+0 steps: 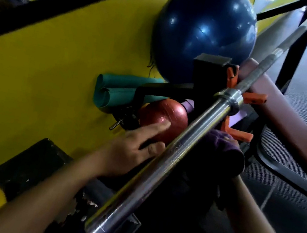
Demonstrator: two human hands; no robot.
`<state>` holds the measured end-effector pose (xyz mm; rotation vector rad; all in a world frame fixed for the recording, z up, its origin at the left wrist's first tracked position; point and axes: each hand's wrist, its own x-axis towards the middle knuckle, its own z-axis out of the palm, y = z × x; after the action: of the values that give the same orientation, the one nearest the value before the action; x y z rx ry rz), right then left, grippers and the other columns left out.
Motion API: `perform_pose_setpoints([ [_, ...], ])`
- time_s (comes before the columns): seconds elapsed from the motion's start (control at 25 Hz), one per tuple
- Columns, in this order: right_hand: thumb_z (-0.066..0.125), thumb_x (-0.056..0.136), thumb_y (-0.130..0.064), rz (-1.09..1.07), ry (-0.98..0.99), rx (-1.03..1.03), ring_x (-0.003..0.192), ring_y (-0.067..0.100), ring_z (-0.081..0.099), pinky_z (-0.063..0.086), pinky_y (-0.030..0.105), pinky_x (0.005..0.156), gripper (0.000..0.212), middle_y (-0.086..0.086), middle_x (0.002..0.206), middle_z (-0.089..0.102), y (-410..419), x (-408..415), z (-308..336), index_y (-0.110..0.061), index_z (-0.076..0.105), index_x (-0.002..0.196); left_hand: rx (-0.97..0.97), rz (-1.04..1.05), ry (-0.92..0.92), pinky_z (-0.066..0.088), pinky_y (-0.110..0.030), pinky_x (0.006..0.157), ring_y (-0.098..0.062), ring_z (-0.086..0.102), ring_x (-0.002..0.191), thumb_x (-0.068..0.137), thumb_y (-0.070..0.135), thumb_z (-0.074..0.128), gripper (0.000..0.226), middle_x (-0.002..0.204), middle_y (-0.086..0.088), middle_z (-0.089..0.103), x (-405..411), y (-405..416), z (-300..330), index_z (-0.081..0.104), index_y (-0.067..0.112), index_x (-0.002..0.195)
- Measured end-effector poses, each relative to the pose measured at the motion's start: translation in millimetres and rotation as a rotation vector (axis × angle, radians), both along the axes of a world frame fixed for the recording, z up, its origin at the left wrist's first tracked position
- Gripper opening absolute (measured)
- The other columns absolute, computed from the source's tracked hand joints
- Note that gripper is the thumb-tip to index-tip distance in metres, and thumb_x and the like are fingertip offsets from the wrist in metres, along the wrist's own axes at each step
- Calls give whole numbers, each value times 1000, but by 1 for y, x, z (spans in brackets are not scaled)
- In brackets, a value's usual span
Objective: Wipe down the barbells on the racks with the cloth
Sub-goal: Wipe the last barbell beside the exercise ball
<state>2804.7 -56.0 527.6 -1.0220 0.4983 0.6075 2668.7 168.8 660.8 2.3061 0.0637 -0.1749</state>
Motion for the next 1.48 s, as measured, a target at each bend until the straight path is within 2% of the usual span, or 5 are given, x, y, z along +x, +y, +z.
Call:
perform_pose_setpoints([
  [0.48, 53, 96, -39, -298, -788, -748, 87, -2, 58, 38, -1, 66, 17, -1, 101, 61, 5, -64, 121, -25, 57, 105, 275, -647, -308, -10, -34, 126, -14, -1, 156, 110, 34, 35, 55, 170, -1, 10, 184, -12, -33, 24, 15, 161],
  [0.68, 57, 86, -52, 224, -1155, -1115, 134, 10, 45, 38, 37, 113, 46, -6, 140, 47, 77, -94, 91, -37, 57, 130, 500, -755, -348, 19, -69, 118, -28, -1, 157, 106, 41, 30, 57, 167, 10, 0, 288, -14, -112, 17, 27, 160],
  [0.96, 57, 83, -39, 483, -1247, -1156, 154, 15, 14, 19, 30, 124, 49, -5, 156, 36, 78, -185, 100, -25, 63, 130, 272, -761, -375, -17, -27, 117, -14, -15, 153, 109, 37, 25, 59, 170, -4, 0, 205, -10, -49, 16, 11, 161],
  [1.28, 47, 76, -56, 285, -935, -1298, 141, 17, 36, 37, 50, 113, 60, -9, 140, 49, 106, -108, 109, -25, 64, 124, 262, -820, -344, -13, -39, 124, -25, -17, 155, 112, 29, 29, 56, 169, -7, -7, 206, -7, -50, 10, 9, 161],
  [1.48, 53, 77, -50, 564, -1344, -1394, 147, 19, 32, 32, 57, 114, 41, -11, 122, 59, 103, -186, 107, -22, 67, 104, 268, -752, -272, -9, -45, 122, -19, -18, 155, 111, 39, 23, 57, 168, 8, -12, 208, -2, -51, 6, 22, 162],
])
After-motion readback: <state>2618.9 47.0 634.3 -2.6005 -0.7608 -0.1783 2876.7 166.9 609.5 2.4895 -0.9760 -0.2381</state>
